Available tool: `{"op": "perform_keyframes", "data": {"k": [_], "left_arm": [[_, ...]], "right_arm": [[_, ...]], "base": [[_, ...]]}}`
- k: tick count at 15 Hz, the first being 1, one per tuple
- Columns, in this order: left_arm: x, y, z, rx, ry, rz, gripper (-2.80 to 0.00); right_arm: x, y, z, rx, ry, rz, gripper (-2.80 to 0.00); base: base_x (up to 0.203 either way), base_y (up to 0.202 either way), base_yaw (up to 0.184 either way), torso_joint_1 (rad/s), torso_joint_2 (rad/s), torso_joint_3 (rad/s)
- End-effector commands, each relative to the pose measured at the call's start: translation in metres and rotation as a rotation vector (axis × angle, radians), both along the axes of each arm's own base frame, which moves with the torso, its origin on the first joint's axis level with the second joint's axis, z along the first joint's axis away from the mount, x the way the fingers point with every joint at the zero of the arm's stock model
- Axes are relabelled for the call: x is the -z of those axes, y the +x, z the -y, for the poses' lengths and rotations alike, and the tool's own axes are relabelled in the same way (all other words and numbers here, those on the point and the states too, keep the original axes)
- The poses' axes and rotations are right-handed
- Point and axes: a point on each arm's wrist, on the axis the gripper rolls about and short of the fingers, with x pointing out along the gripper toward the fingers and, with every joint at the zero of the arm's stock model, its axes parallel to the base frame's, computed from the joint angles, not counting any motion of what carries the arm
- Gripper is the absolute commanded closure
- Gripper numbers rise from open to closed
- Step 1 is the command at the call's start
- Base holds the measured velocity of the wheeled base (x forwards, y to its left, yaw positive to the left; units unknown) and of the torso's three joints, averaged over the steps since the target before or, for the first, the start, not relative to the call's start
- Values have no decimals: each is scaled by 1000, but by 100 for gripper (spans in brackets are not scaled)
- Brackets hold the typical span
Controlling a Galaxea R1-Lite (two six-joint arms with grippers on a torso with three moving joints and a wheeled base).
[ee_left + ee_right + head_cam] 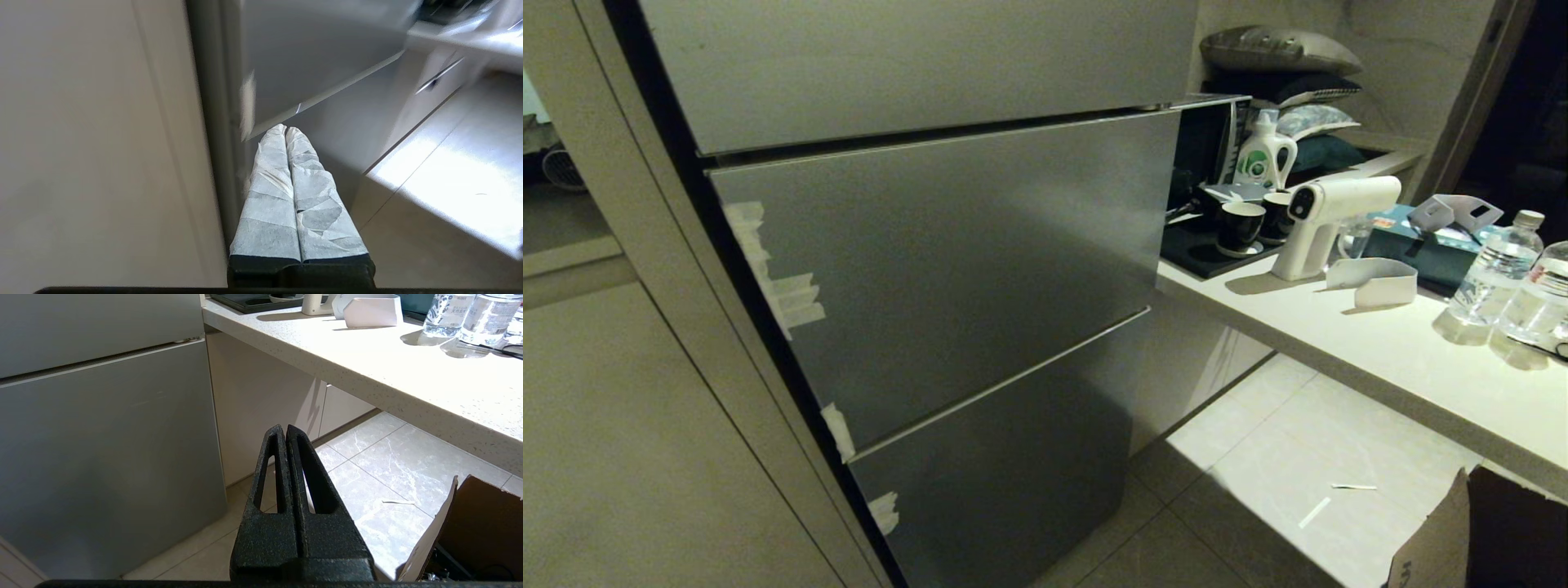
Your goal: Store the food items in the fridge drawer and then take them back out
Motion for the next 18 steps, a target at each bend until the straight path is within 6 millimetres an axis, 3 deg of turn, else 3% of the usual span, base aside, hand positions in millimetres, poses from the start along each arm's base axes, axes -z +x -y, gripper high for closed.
{"op": "perform_keyframes", "data": {"k": [1,3,7,13,18], "left_arm": [[-36,13,1,26,-28,-70,0],[-60,37,1,33,-81,-175,0],[-96,115,0,-10,-220,-341,0],[-96,223,-18,-167,-409,-399,0],[-93,275,-36,-150,-696,-432,0]], "right_arm": [[8,2,0,0,1,-29,0],[8,2,0,0,3,-29,0],[8,2,0,0,3,-29,0],[8,2,0,0,3,-29,0],[8,2,0,1,4,-29,0]], "base": [[0,0,0,0,0,0],[0,0,0,0,0,0],[0,0,0,0,0,0],[0,0,0,0,0,0],[0,0,0,0,0,0]]}}
